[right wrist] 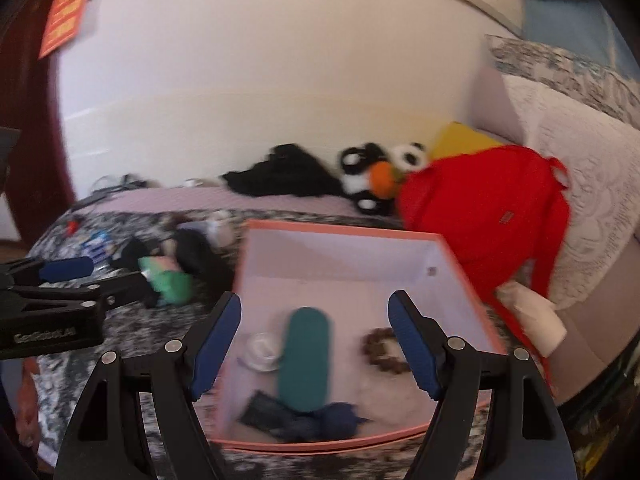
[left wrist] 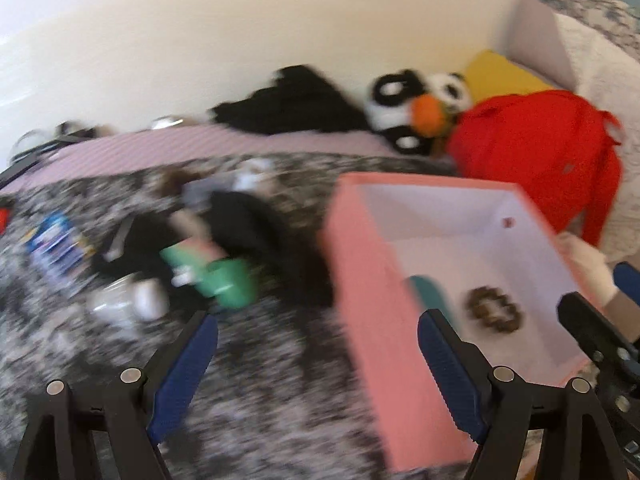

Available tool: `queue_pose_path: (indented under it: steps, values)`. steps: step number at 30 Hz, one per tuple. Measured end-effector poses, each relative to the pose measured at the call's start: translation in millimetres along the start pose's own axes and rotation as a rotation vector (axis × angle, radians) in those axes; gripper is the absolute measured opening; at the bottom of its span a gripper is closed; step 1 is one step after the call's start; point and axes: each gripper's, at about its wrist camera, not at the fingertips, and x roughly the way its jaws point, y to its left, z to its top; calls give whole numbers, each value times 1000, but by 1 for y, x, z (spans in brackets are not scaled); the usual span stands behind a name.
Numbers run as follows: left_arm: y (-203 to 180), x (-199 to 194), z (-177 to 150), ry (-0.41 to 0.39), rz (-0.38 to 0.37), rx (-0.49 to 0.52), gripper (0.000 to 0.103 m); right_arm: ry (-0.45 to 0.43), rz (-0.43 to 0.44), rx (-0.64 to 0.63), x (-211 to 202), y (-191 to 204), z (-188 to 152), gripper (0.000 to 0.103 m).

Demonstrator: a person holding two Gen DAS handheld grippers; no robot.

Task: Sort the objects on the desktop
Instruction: 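Grasp the silver cylinder with the left tool while the right tool grasps the green tape measure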

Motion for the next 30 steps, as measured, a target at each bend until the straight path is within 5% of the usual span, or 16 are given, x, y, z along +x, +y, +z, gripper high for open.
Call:
queue_pose_path:
  steps: [8,13,25,30]
  values:
    - [100,11,-35,75,157,-94,86,67,182,-91,28,100,-13,79]
    - [150,44,-51,157,197,-154,86,121,221,-109,68,150,-23,79]
    - [175,124,-35,216,152,-200,86,253,163,-18,199,152,-29,78]
    - [173,148,-25,198,151,-204,86,238,176,-22,222,158,-25,78]
